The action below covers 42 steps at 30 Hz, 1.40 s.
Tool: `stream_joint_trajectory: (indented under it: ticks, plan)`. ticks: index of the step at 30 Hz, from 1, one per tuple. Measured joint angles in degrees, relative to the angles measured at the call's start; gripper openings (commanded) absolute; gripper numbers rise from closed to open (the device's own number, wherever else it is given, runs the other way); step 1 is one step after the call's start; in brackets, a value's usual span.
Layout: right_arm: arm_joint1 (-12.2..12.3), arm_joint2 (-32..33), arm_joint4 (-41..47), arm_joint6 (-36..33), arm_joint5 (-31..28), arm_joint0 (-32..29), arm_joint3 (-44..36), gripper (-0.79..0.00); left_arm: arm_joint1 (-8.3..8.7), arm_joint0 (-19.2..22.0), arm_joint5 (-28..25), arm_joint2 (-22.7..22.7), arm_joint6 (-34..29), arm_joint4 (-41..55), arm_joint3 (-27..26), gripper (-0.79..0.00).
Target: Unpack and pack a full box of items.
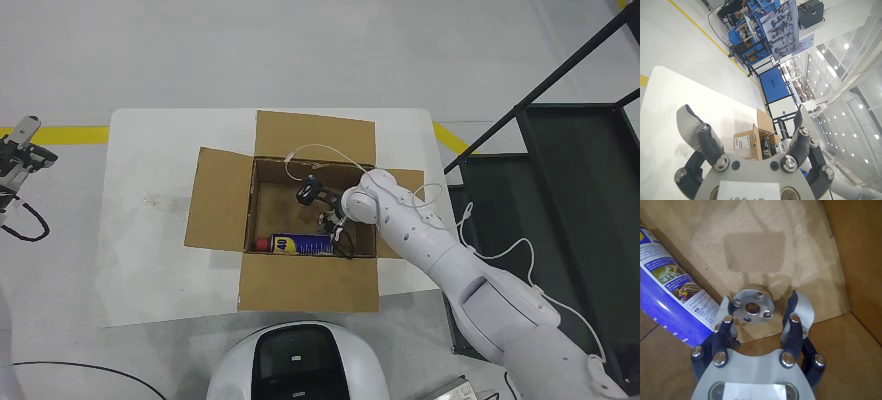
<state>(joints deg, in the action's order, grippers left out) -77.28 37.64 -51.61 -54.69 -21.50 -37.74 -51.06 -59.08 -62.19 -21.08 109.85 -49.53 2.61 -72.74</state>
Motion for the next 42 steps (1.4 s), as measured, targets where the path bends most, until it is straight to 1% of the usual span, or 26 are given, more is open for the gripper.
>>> stream_joint_trajectory:
  ticks: [7,13,19,23,26,32,35,42]
  plan:
    - [-0.2,0.29,-0.72,0.54,0.13,0.37,0.11,-0.785,0.0,0.0,0.0,0.0,0.0,0.0,0.0,0.0]
    - [0.5,2.45,-1.39,1.69,0.99,0.31,-2.87,-0.785,0.0,0.0,0.0,0.0,0.0,0.0,0.0,0.0]
    - [2.5,7.29,0.3,1.37,-0.37,-2.32,-10.68,-0.785,0.0,0.0,0.0,0.0,0.0,0.0,0.0,0.0]
    - [4.3,11.89,3.87,-0.19,-3.06,-5.92,-17.32,-0.785,0.0,0.0,0.0,0.0,0.0,0.0,0.0,0.0]
    - [5.46,14.78,5.0,-1.81,-3.92,-8.34,-21.16,-0.785,0.0,0.0,0.0,0.0,0.0,0.0,0.0,0.0]
    - [6.84,18.06,7.03,-2.53,-6.03,-12.07,-26.47,-0.785,0.0,0.0,0.0,0.0,0.0,0.0,0.0,0.0]
    - [7.1,18.68,8.45,-2.49,-7.62,-12.8,-27.08,-0.785,0.0,0.0,0.0,0.0,0.0,0.0,0.0,0.0]
    - [7.08,18.64,8.39,-2.48,-7.54,-12.75,-27.03,-0.785,0.0,0.0,0.0,0.0,0.0,0.0,0.0,0.0]
